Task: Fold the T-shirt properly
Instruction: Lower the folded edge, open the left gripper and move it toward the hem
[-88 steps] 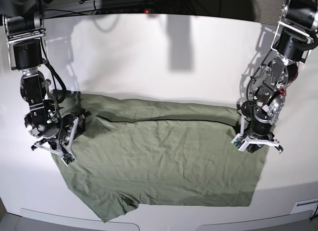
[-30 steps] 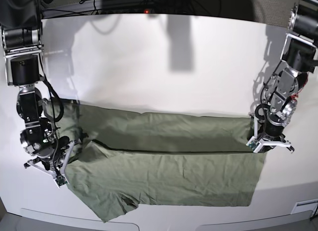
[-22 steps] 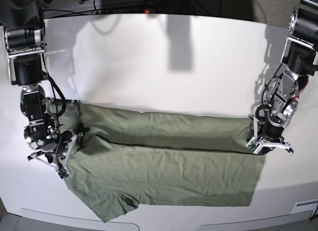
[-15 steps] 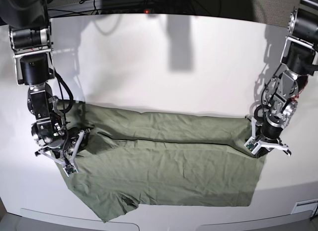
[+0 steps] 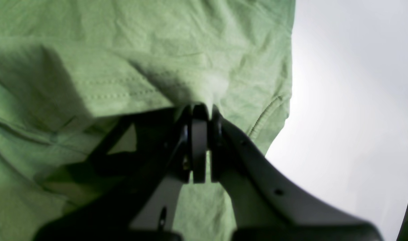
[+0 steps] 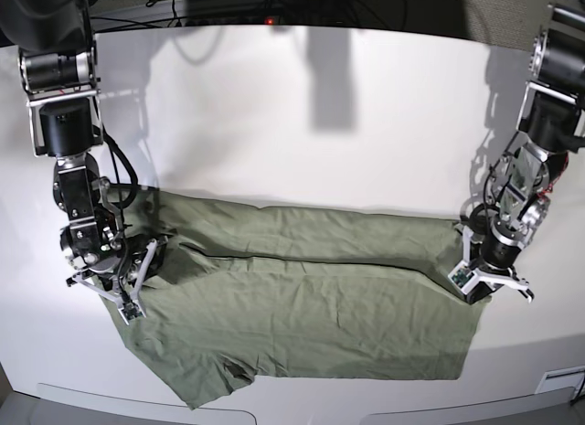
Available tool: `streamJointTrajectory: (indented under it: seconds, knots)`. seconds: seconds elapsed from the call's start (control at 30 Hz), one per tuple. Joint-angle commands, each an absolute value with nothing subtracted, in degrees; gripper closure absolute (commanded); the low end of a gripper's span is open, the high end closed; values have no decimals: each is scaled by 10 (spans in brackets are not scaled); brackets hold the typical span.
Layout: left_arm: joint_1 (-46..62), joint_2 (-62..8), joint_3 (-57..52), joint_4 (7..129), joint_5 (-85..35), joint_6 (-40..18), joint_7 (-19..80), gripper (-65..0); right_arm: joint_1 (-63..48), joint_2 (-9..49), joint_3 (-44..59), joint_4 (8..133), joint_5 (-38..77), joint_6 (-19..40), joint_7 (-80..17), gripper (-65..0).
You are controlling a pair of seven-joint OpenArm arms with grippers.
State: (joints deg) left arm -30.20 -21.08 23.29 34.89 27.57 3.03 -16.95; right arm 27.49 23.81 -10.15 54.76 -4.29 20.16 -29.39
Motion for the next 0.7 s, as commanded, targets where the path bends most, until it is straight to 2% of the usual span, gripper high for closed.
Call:
streamJointTrajectory:
  seconds: [0.0,0.33,0.67]
  knots:
    - [-324,-217,228,345,276,44,-181,0,294,246,-98,556,-43,197,-284,0]
    - [-343,-210,228,285,275,44,-243,0,294,246,-98,556,-43,197,-284,0]
    - [-354,-187,228,285,276,45,-241,0,294,246,-98,556,-42,197,-288,0]
